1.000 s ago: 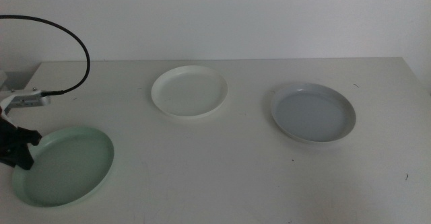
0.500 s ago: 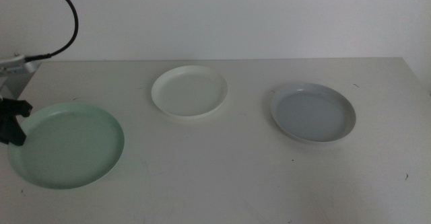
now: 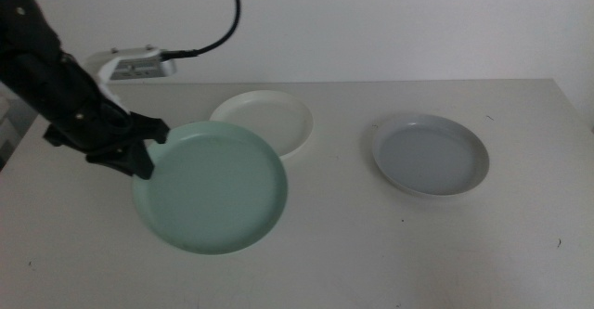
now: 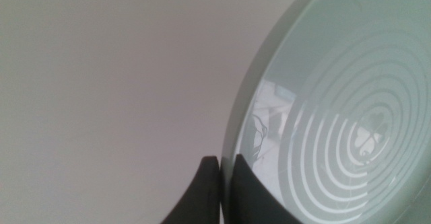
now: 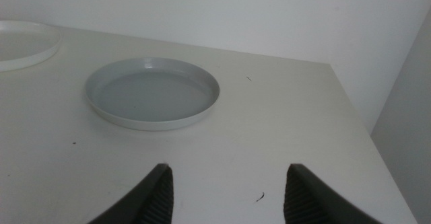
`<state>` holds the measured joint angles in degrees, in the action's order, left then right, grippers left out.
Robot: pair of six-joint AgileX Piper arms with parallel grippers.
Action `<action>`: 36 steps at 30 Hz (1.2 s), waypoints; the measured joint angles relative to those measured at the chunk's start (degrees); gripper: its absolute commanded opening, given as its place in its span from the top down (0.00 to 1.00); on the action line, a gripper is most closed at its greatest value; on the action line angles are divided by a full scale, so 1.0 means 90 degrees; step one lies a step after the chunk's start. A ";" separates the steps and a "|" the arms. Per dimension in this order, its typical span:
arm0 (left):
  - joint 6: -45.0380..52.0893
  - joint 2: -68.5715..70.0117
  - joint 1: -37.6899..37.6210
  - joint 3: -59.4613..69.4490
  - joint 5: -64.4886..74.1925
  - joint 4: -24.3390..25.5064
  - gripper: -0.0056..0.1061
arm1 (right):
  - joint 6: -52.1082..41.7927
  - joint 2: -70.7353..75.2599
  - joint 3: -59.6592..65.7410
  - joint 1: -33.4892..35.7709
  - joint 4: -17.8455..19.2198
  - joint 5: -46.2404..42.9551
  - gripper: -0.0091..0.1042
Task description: Stack the three bowls on top of each other.
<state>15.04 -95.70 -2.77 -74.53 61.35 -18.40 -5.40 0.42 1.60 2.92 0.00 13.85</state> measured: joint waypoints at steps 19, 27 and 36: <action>-0.0942 -0.0961 -0.2488 0.0000 -0.1428 -0.0167 0.95 | 0.0000 0.0000 0.0000 0.0000 0.0000 0.0000 0.54; -0.0947 -0.1526 -0.2521 0.0000 -0.1771 -0.0361 0.95 | 0.0000 0.0000 0.0000 0.0000 0.0000 0.0000 0.54; -0.0907 -0.1767 -0.2521 0.0000 -0.1954 -0.0451 0.77 | 0.0000 0.0000 0.0000 0.0000 0.0000 0.0000 0.54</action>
<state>6.88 -111.60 -25.46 -74.53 43.77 -22.46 -5.40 0.42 1.60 2.92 0.00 13.85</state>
